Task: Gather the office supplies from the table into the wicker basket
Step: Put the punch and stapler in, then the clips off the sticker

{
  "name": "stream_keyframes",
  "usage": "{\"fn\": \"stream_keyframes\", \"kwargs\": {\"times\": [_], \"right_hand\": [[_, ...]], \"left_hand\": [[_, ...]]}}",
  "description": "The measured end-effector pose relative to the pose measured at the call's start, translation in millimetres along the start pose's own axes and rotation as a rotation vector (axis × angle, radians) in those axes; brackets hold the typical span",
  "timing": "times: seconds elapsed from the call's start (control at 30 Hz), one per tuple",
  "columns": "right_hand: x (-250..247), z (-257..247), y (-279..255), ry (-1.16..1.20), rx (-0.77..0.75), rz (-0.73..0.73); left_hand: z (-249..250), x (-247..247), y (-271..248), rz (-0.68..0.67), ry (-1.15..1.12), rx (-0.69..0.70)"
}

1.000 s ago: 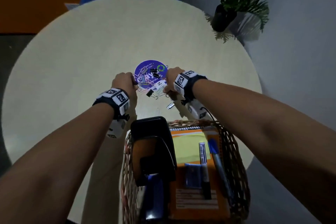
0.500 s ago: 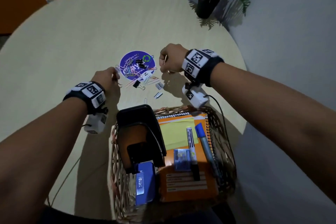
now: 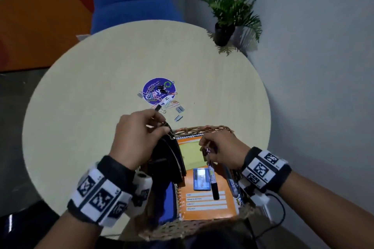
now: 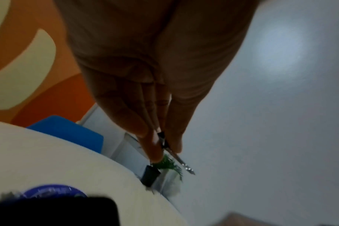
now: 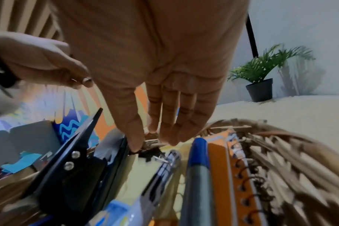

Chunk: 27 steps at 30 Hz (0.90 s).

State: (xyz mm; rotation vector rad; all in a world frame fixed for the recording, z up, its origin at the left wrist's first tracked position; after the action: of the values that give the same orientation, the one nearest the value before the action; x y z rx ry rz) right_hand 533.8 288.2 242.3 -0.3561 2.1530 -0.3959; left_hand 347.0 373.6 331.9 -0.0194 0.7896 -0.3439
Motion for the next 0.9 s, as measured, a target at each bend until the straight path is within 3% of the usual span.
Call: {"fn": "stream_keyframes", "kwargs": {"times": [0.3, 0.4, 0.6, 0.8, 0.9], "right_hand": [[-31.2, 27.2, -39.8, 0.045, 0.058, 0.261], [-34.1, 28.5, -48.6, 0.027, 0.060, 0.274], [-33.6, 17.4, -38.7, 0.032, 0.044, 0.253], [-53.1, -13.0, 15.1, -0.030, -0.016, 0.183], [-55.2, -26.8, 59.1, -0.195, -0.046, 0.078]], "left_hand": [[11.1, 75.3, -23.2, -0.137, 0.153, 0.056], [5.9, 75.0, -20.3, -0.211, -0.067, -0.007], [-30.5, 8.2, 2.0, -0.022, -0.417, -0.135], [-86.8, -43.8, 46.4, 0.123, -0.141, -0.152], [-98.5, -24.9, 84.1, -0.022, 0.196, -0.060]]}}
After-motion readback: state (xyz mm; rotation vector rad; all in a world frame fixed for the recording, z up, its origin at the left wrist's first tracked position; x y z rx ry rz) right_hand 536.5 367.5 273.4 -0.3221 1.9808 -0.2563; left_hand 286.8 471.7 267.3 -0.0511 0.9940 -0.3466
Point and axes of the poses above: each hand's wrist, its own y-axis towards the middle knuckle, its own x-axis out of the palm, z = x × y, the point moved 8 cm from there along y, towards the middle knuckle, and after that the axes turned 4 degrees about -x, right-handed, at the moved point
